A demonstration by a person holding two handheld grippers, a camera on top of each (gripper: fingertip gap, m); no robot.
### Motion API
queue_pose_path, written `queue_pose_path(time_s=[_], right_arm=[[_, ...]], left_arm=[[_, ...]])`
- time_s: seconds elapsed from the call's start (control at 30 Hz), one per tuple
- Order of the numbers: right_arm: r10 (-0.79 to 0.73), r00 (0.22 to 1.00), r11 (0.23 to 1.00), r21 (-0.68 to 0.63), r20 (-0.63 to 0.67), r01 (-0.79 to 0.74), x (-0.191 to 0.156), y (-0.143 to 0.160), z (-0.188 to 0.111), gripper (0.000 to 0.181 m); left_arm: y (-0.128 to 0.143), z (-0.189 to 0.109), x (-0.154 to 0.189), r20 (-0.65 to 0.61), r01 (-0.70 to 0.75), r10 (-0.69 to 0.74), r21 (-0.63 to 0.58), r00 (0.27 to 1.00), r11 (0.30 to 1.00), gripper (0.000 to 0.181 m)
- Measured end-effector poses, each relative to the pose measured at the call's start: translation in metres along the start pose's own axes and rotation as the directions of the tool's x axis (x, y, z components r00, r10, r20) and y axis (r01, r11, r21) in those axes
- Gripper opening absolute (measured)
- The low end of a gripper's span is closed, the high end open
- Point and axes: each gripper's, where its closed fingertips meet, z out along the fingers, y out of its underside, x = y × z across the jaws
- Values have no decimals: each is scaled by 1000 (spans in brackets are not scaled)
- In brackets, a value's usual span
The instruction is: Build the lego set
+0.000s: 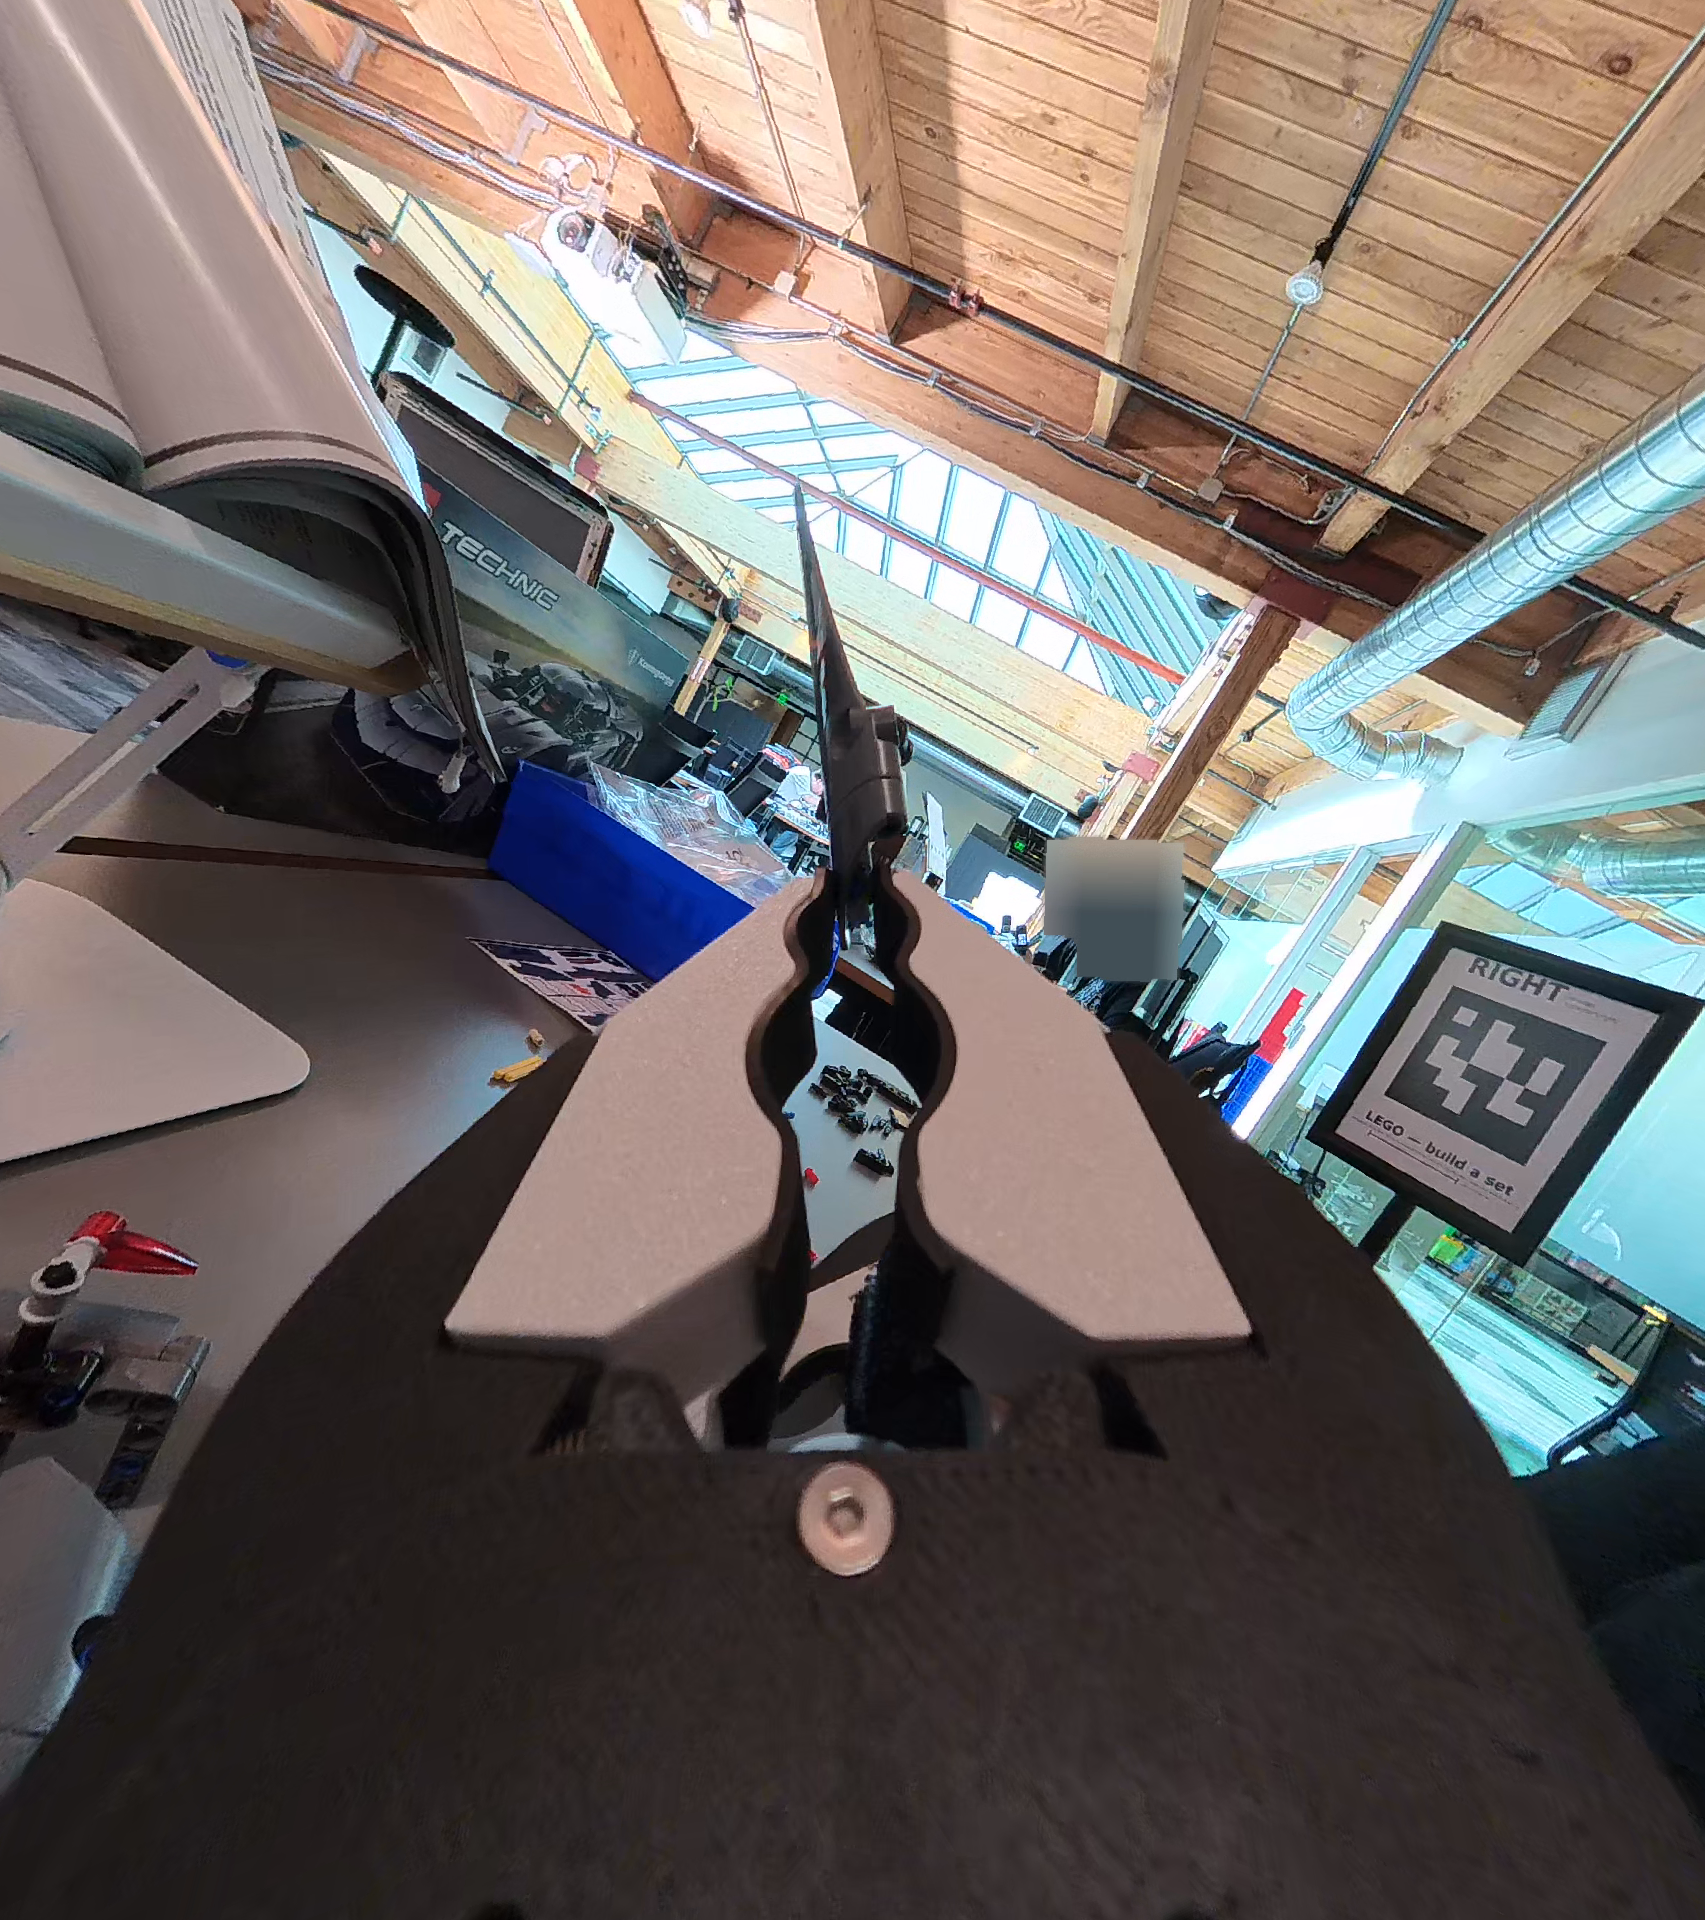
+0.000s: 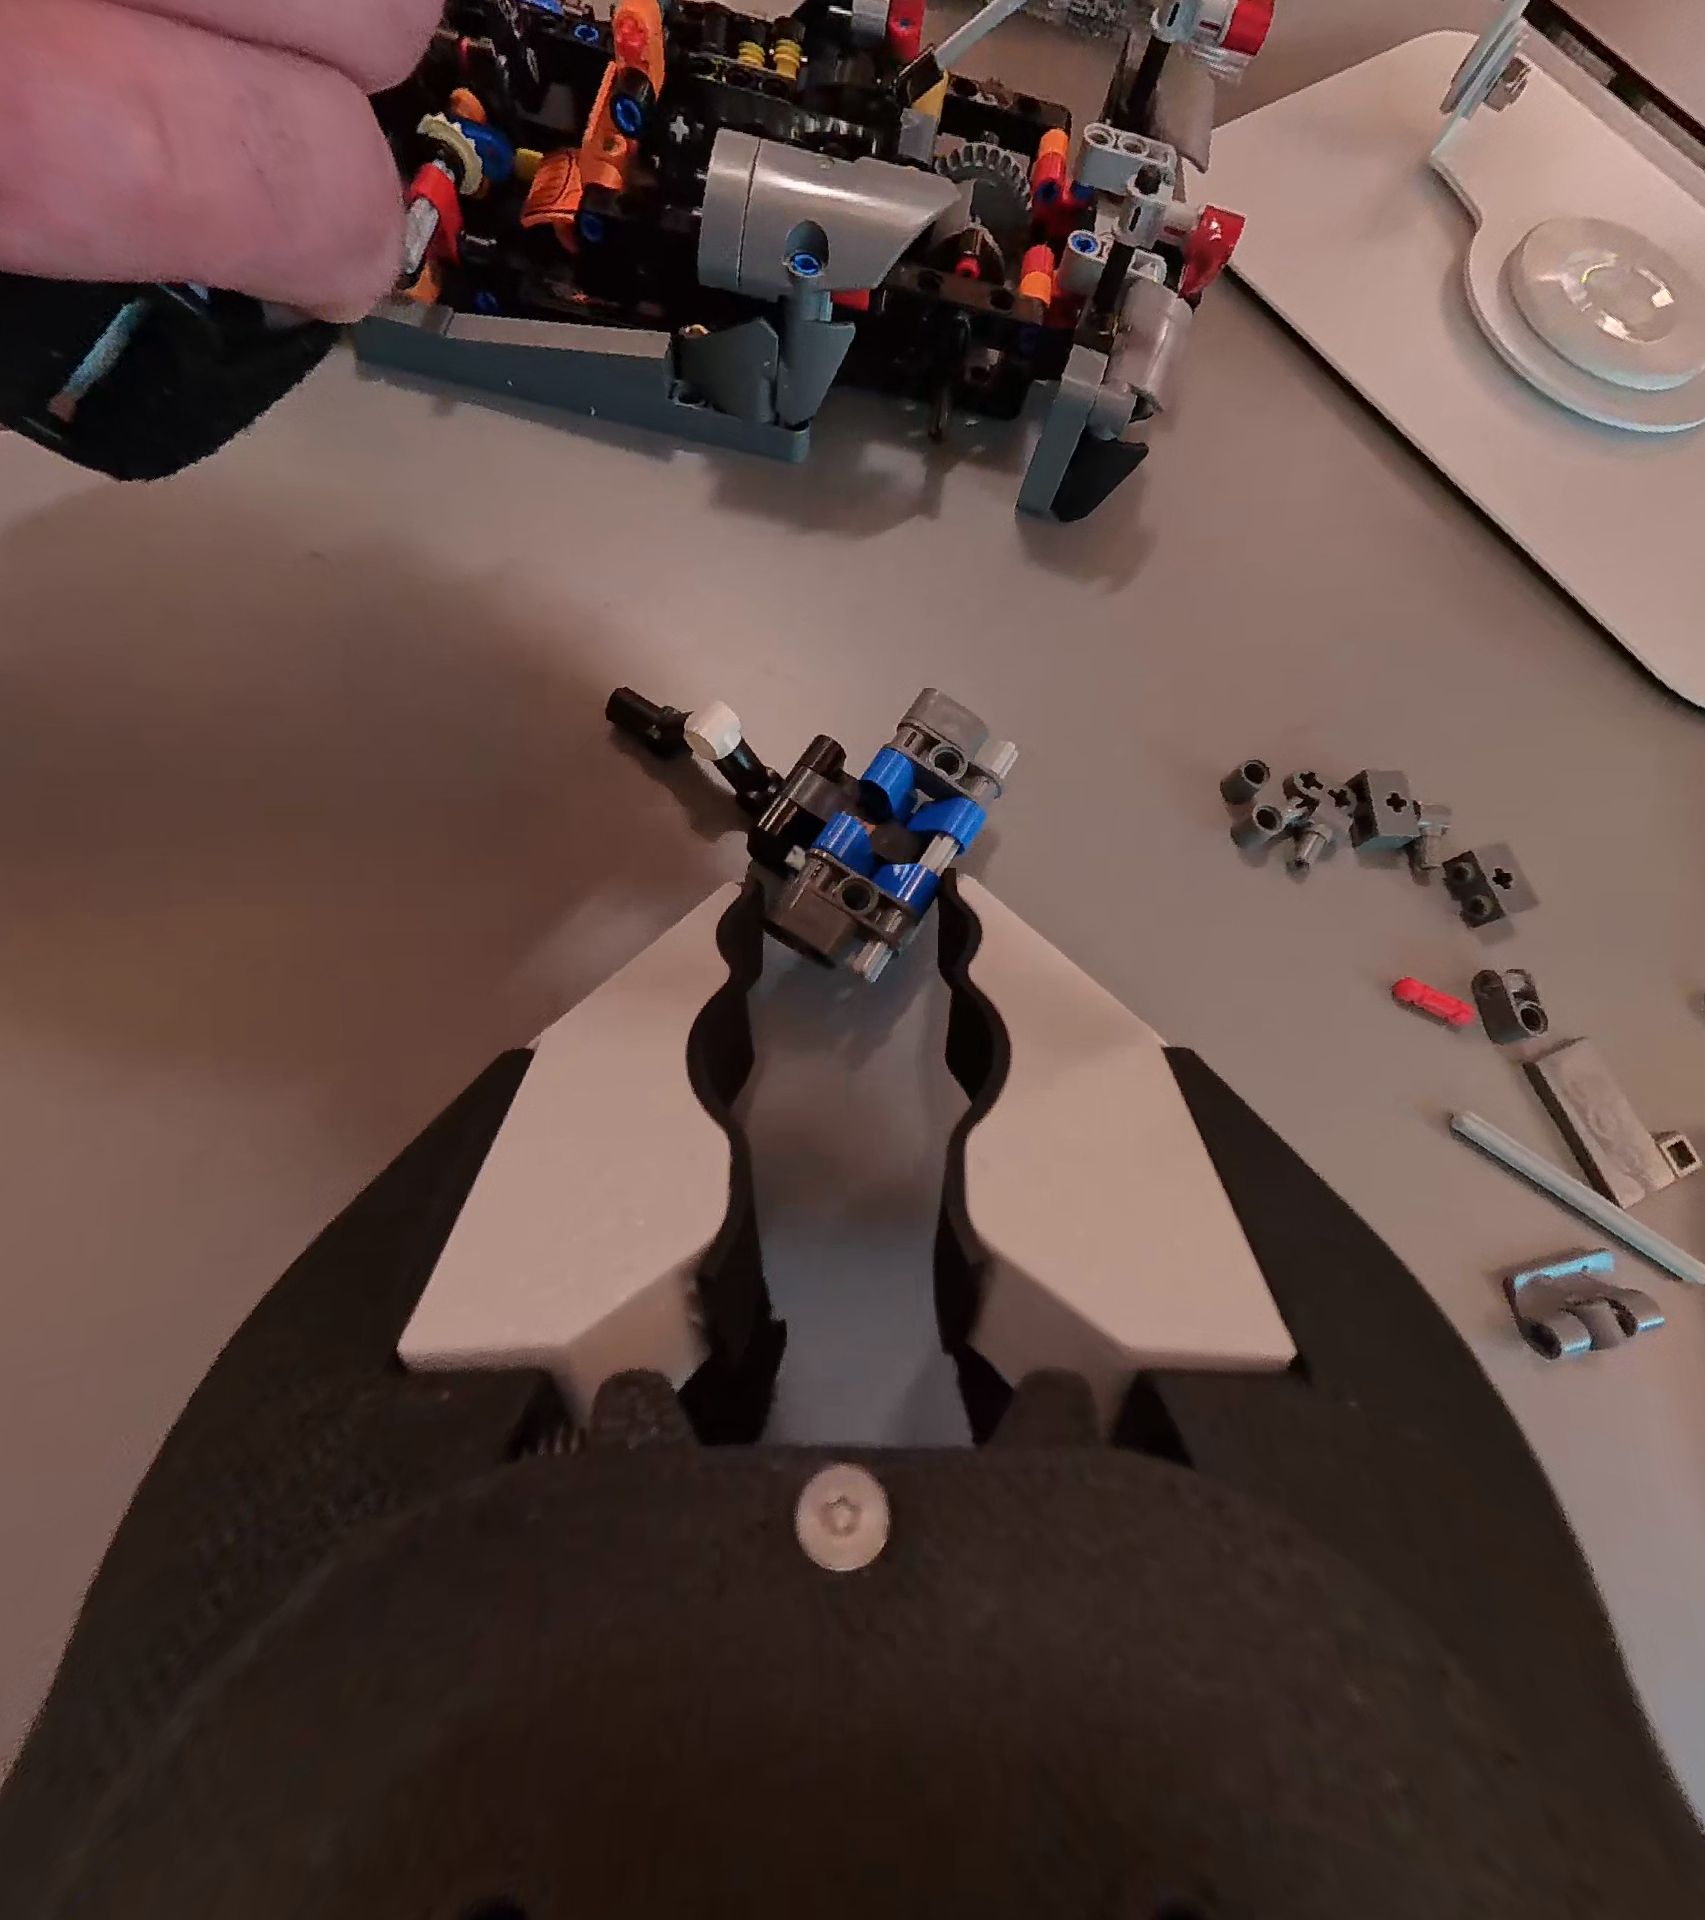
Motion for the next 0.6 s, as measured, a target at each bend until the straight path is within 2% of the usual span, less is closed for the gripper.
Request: queue_pose_path(time_s=[0.3,0.6], right_arm=[[-51,996,999,3,70,51,-12,16,-20,31],[-252,952,967,24,176,252,-27,47,-59,31]], left_arm=[[2,2,2,-10,4,-4,-9,1000,1000,4],[6,5,3,-18,14,-14,-21,1000,1000,4]])
